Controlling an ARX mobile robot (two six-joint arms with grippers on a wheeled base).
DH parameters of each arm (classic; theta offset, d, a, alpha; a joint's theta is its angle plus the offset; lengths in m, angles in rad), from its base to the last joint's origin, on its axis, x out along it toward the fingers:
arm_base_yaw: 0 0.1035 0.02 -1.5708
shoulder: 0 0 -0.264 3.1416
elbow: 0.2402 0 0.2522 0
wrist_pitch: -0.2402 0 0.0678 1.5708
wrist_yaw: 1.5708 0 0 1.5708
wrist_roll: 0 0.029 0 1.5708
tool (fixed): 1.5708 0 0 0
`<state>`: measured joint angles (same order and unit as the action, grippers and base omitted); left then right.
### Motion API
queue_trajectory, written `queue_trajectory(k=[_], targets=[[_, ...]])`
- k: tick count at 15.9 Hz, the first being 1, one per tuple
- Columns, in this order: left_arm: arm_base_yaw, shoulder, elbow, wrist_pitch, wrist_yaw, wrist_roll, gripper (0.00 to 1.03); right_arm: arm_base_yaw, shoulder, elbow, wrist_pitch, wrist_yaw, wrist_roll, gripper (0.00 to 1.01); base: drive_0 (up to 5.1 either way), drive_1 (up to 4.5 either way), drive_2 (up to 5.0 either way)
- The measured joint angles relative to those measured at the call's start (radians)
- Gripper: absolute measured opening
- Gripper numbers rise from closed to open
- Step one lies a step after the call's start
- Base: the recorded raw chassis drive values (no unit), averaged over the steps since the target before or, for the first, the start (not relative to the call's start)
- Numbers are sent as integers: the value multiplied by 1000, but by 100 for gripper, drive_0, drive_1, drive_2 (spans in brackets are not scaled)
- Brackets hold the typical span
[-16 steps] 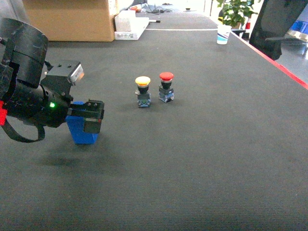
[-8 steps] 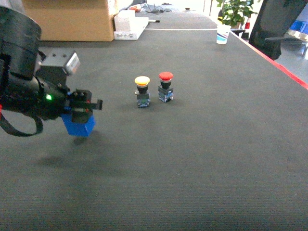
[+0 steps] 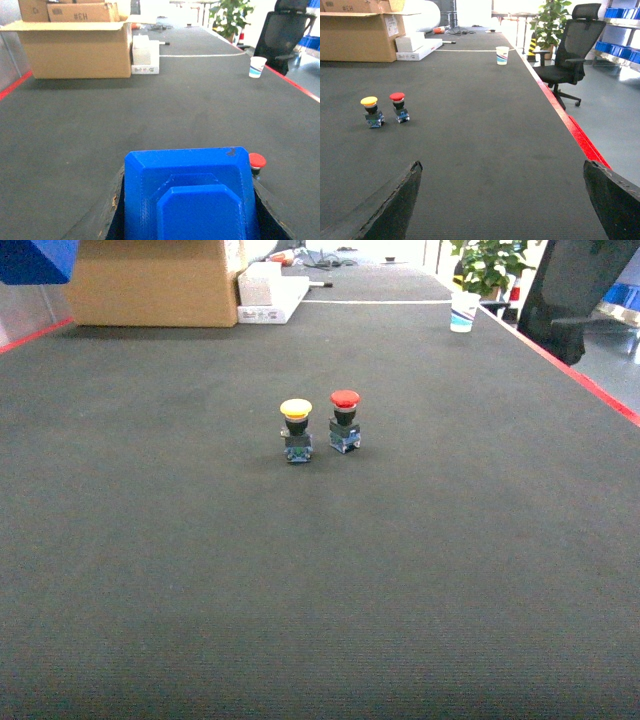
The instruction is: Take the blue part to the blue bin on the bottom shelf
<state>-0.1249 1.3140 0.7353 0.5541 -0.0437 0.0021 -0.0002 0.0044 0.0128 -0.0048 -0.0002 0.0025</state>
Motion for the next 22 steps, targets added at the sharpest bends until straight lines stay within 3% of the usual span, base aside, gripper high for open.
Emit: queue_trajectory(k=[1,2,4,6,11,22], targets=[[-16,-96,-106,44,-45,5,44,0,0,0,0,0,0,98,0,0,0],[-72,-378,-330,20,-159,11,44,0,0,0,0,0,0,98,0,0,0],[-145,-578,-431,-68,-213,24,44,0,0,0,0,0,0,98,0,0,0],[-201,-753,-503,-196,-309,18,44,0,0,0,0,0,0,98,0,0,0],[-240,-950,-527,-351,-327,-33,44,0,0,0,0,0,0,98,0,0,0],[-251,-965,-527,-360,-334,-37,44,0,0,0,0,0,0,98,0,0,0]])
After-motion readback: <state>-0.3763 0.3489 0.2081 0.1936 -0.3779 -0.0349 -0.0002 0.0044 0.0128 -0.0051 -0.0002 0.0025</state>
